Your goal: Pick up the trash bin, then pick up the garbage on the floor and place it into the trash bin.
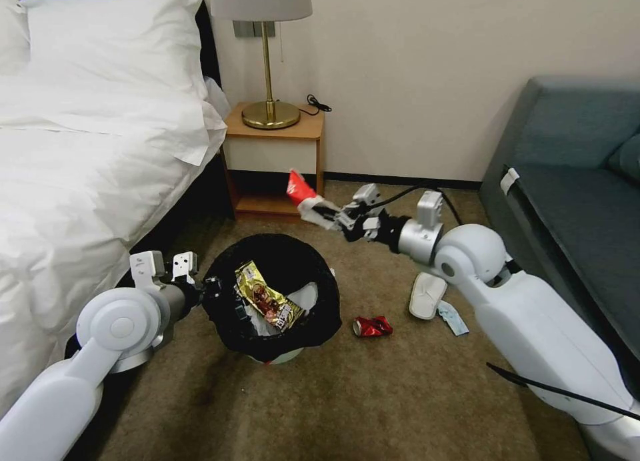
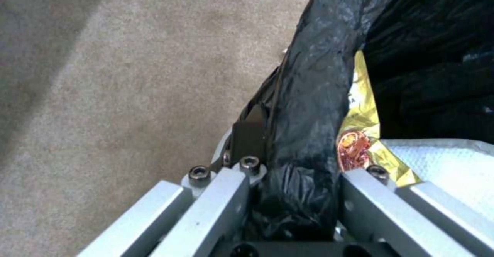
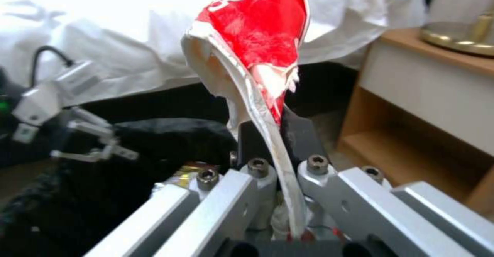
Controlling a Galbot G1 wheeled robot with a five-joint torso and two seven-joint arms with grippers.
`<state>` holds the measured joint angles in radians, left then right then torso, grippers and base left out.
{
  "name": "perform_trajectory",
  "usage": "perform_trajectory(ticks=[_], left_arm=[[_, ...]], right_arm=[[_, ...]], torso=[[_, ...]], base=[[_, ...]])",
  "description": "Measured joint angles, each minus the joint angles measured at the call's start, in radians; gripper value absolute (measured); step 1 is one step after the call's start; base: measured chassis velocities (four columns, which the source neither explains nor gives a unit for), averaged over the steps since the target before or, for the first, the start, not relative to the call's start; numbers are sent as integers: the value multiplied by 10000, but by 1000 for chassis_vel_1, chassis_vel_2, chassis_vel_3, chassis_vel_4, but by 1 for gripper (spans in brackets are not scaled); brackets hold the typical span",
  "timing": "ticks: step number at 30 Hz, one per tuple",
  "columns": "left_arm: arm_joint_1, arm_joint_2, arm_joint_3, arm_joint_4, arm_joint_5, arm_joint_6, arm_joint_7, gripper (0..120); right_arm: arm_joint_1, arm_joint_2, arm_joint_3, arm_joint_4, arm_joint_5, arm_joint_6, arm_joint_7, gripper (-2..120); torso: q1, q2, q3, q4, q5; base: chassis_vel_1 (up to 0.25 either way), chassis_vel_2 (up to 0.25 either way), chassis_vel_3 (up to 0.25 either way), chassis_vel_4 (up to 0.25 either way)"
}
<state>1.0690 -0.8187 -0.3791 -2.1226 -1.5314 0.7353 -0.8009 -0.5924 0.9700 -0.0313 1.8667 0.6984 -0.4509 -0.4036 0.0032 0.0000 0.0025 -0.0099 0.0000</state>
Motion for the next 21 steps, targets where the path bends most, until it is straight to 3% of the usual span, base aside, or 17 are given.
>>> perform_trajectory(ticks=[21], left_arm=[[-52,-101,13,-4,26,0,10,3]], right_arm=[[-27,668,-1737,233,-211,-250,525,0]], torso=[[0,-1,0,0,0]], base=[[0,0,0,0]])
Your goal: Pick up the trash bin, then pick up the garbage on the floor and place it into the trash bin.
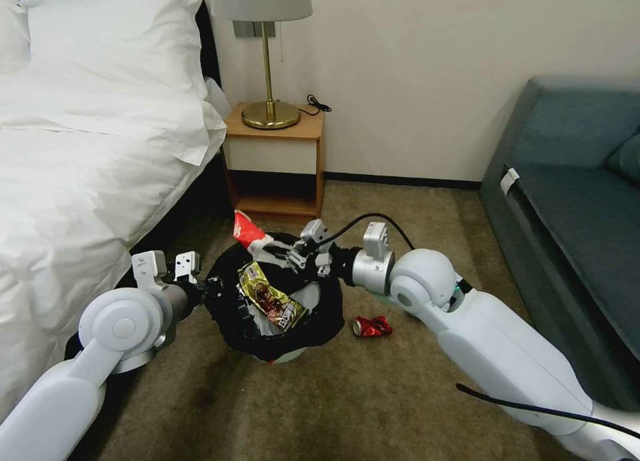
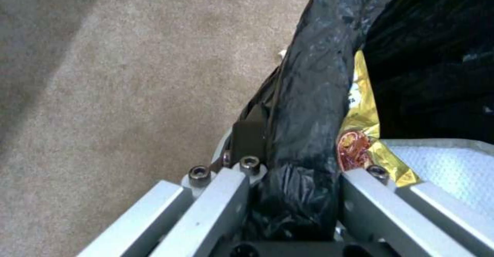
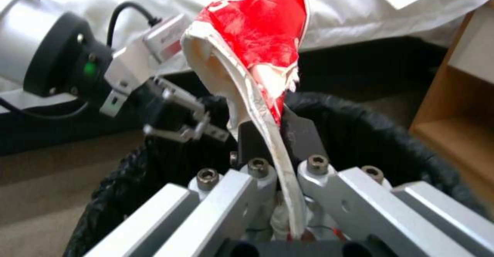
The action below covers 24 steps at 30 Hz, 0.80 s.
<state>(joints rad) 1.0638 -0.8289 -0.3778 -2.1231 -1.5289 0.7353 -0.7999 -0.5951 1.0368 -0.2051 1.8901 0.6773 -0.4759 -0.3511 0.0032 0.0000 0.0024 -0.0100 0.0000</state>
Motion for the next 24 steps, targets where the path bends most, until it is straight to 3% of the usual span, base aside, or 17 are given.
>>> perform_trajectory(ticks=[7,24], left_arm=[[-34,-27,-15,64,13,0,36,3],[-96,-27,-31,159,33,0,155,3]], right_arm=[[-69,156,-206,-14,-20,-272,173,1],[-104,201,-64,-63,-226,-118,198,64]], torso=[[0,1,0,0,0],[0,0,0,0,0]], base=[[0,0,0,0],[0,0,0,0]])
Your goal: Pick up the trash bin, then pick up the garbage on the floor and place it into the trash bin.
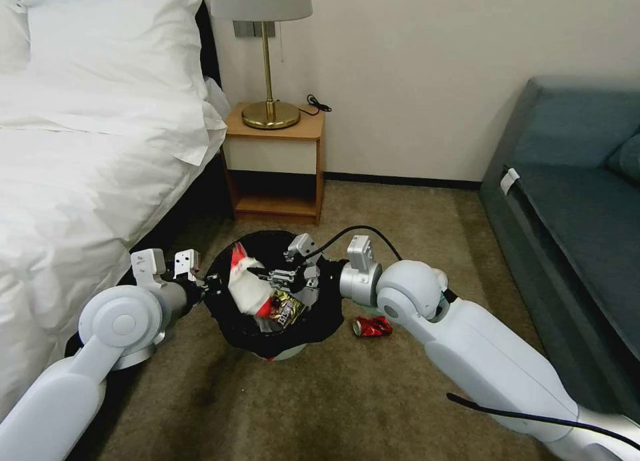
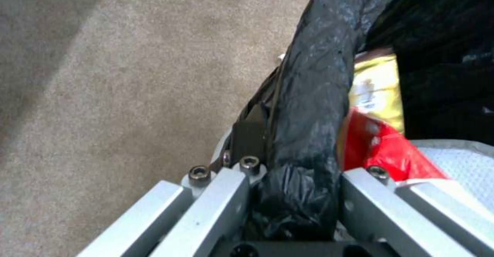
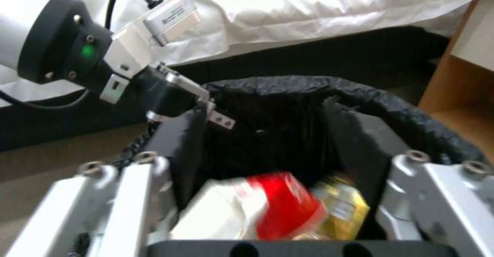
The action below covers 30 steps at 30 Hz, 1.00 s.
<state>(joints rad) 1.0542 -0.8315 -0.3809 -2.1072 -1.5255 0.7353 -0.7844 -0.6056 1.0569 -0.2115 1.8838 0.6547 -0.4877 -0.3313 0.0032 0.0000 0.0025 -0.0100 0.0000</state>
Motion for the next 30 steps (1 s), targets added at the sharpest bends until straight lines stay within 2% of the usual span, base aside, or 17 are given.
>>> perform_trajectory(ticks=[1,2,3,6,7,8,10,19,30], left_arm=[[0,0,0,0,0,0,0,3],[6,7,-1,-2,3,0,5,3],[6,7,-1,-2,3,0,5,3],[38,42,-42,-28,3,0,8,3],[38,42,-42,-28,3,0,8,3],[47,46,-71,-38,4,0,9,3],[66,48,-96,-45,4,0,9,3],[96,37,-122,-71,18,0,10,3],[85,161,-259,-86,-52,0,32,3]], right_arm=[[0,0,0,0,0,0,0,64],[-5,-5,122,19,7,3,6,73],[-5,-5,122,19,7,3,6,73],[6,-5,482,31,85,4,42,86],[6,-5,482,31,85,4,42,86],[35,-23,701,28,138,-1,63,94],[59,-71,949,12,187,-4,108,99],[30,-480,1657,-54,356,94,379,100],[-740,-1061,2606,-354,613,346,713,100]], torso=[[0,0,0,0,0],[0,0,0,0,0],[0,0,0,0,0],[0,0,0,1,0],[0,0,0,1,0],[0,0,0,1,0],[0,0,0,1,0],[0,0,0,1,0],[0,0,0,0,2]], base=[[0,0,0,0],[0,0,0,0],[0,0,0,0],[0,0,0,0],[0,0,0,0],[0,0,0,0],[0,0,0,0],[0,0,0,0],[0,0,0,0]])
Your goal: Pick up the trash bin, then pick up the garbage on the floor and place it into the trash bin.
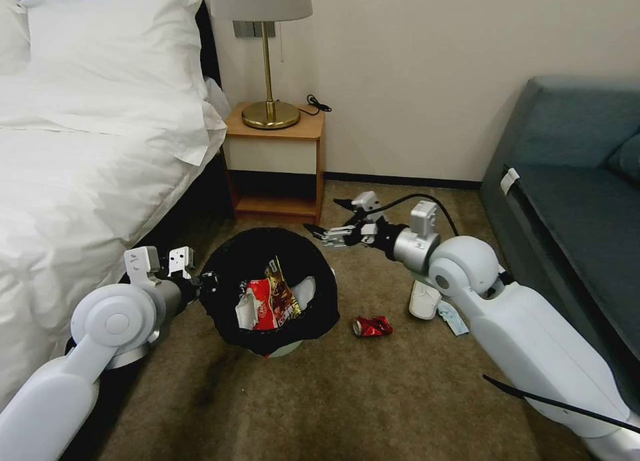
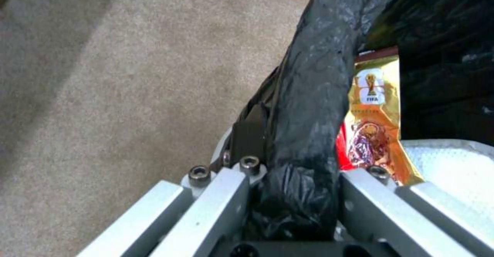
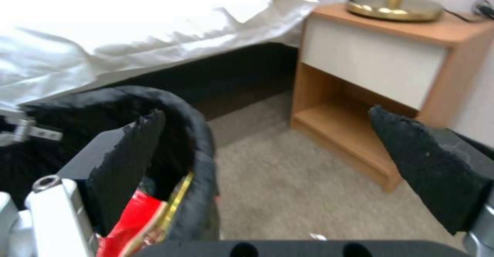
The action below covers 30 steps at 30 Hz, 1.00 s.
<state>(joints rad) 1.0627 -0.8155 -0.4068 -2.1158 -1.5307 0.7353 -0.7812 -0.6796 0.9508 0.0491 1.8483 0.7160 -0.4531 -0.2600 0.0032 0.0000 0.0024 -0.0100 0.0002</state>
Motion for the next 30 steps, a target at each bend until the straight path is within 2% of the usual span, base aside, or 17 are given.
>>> perform_trajectory(ticks=[9,15,30], left_arm=[[-1,59,-55,-13,-35,0,37,3],[2,68,-73,-49,-45,0,41,3],[29,77,-73,-122,-45,0,37,3]], right_arm=[[-918,-332,786,-563,226,44,15,100],[-1743,-519,1051,-1394,-286,371,-268,100],[-2428,-232,1130,-3234,-1395,835,-696,100]], torso=[[0,0,0,1,0],[0,0,0,0,1],[0,0,0,0,-2]], base=[[0,0,0,0],[0,0,0,0],[0,0,0,0]])
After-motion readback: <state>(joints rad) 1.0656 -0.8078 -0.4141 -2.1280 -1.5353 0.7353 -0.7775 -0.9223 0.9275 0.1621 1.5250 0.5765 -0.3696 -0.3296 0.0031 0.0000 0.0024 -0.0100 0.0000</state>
